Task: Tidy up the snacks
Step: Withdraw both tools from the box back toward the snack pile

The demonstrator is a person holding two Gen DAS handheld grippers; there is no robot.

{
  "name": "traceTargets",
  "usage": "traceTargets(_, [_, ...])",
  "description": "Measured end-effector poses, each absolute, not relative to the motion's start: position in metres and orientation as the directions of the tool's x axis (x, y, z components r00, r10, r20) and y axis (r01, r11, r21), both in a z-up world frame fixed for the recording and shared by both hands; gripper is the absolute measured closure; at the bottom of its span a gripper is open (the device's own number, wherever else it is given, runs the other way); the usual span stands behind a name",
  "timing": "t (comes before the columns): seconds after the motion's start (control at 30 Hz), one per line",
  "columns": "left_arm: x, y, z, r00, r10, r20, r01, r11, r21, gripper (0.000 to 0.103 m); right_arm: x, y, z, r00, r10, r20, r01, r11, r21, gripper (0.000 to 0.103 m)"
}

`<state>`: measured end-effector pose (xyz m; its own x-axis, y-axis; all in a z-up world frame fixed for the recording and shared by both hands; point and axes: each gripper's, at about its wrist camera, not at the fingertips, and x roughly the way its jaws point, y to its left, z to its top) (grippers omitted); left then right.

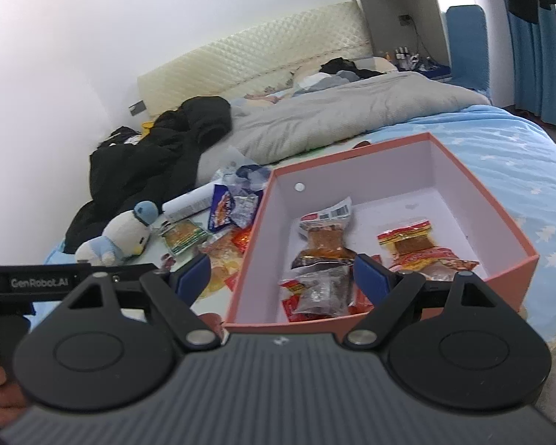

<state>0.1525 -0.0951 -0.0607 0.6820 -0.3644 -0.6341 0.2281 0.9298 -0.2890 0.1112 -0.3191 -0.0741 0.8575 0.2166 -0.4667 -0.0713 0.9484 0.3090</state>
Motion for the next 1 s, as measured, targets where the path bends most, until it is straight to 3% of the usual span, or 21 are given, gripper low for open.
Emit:
traceTargets(0.67, [0.157, -0.019, -0.099, 0.694, -0.317, -0.646, 0.11, 0.934, -0.34, 0.033, 0.103, -0.245, -0.087, 0.857, 0.266, -0.441, -0.14, 0.945, 0.297, 0.018])
traceTargets(0.87, [0.176, 0.019, -0.111, 0.716, -0.265, -0.646, 0.057, 0.944, -0.325, 0.033, 0.116, -0.211, -0.089, 0.85, 0.286, -0.443, -0.196, 0.951, 0.237, 0.018])
traceTargets(1.0, [0.202, 0.05, -0.122, 0.718, -0.25, -0.65, 0.027, 0.943, -0.333, 0.033, 0.13, -0.185, -0.092, 0.851, 0.295, -0.434, -0.225, 0.952, 0.206, 0.025])
